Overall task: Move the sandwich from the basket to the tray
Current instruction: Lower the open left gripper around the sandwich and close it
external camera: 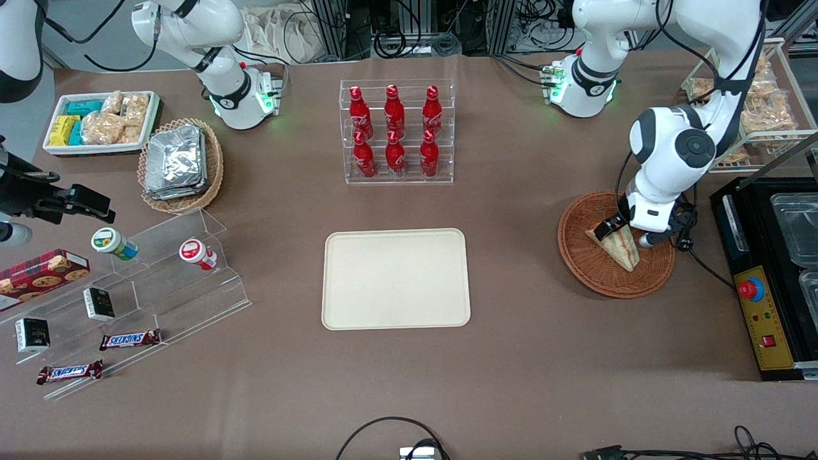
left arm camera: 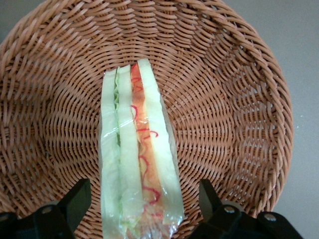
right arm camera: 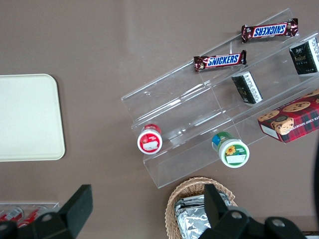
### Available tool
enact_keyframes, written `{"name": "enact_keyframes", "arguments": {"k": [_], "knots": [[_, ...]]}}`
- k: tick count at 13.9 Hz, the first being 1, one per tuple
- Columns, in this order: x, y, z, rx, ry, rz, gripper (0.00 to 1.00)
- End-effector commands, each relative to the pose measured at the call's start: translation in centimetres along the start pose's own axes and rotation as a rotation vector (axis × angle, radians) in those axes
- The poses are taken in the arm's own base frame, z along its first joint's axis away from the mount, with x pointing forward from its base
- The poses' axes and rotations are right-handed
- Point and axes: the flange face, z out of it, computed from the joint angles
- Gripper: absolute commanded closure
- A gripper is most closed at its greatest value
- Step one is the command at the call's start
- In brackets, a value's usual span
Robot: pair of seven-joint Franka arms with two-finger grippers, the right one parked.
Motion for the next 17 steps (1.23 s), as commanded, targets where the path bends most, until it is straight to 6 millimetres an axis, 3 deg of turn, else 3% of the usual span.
{"name": "enact_keyframes", "arguments": {"k": [1,3,4,8,13,17], "knots": [[0.1,-0.2,0.6,-0.009,0.013,-0.013,0.57],[0.2,-0.2,0.5,-0.012,0.018,-0.011,0.76],[0.2,-0.1,0.5,-0.013,0.019,-0.011,0.78],[0.3,0.0,-0.1,-0.014,0.028,0.014,0.79],[0.4,0.3,-4.8,0.018,0.028,0.147,0.78],[0.3,2.5,-8.5,0.013,0.053,0.247,0.76]]}}
